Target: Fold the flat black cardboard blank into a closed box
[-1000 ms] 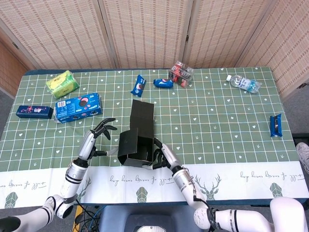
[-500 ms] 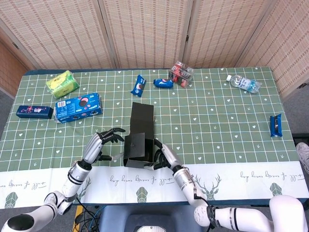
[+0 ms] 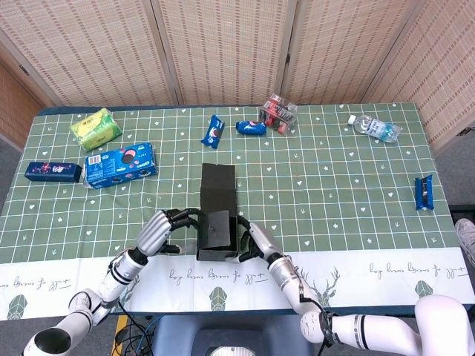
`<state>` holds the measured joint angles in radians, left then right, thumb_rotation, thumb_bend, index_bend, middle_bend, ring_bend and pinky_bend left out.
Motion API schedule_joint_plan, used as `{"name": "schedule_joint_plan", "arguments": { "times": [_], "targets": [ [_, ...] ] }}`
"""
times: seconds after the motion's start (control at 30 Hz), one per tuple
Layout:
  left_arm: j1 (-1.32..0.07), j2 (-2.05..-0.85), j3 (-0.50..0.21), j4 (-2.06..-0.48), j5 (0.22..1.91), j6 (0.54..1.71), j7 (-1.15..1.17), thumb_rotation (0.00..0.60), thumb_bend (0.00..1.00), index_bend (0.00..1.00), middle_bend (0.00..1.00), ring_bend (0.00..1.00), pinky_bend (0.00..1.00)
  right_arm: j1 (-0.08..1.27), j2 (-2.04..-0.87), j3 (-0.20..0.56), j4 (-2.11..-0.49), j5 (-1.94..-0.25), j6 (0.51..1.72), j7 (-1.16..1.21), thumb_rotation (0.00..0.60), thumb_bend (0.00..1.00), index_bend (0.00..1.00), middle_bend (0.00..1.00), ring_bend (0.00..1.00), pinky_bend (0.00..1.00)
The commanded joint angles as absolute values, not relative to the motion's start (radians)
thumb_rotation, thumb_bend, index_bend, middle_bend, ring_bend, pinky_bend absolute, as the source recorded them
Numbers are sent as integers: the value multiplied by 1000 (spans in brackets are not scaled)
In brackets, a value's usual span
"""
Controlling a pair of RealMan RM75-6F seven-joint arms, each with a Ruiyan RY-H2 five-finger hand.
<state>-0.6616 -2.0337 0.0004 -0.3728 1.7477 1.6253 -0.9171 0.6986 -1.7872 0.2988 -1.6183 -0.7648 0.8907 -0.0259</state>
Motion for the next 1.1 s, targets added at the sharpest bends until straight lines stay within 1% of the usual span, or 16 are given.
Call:
{"name": "schedule_joint_plan", "arguments": {
  "times": [0.03, 0.23, 0.37, 0.7, 1.1],
  "targets": [
    [-659, -2044, 20, -345, 1753, 1626, -917, 600, 153, 445, 306, 533, 567, 705, -1786, 294, -1607, -761, 882, -33, 600, 485, 333, 443, 609, 667],
    [-655, -2057, 46, -303, 1759, 1629, -906, 600, 152, 434, 306, 567, 567, 715, -1785, 287, -1591, -760, 872, -43, 600, 498, 333, 442, 610, 667],
    [-653, -2059, 64, -283, 1764, 1630, -893, 600, 152, 413, 306, 523, 567, 719, -1783, 283, -1583, -759, 868, -47, 600, 508, 333, 441, 609, 667],
    [-658, -2046, 109, -283, 1781, 1615, -853, 600, 152, 359, 285, 514, 567, 720, -1778, 263, -1568, -780, 866, -58, 600, 545, 333, 437, 609, 667],
    [-676, -2019, 147, -312, 1800, 1592, -805, 600, 152, 350, 265, 513, 566, 713, -1774, 244, -1558, -829, 871, -57, 600, 550, 333, 430, 609, 669]
  ]
}}
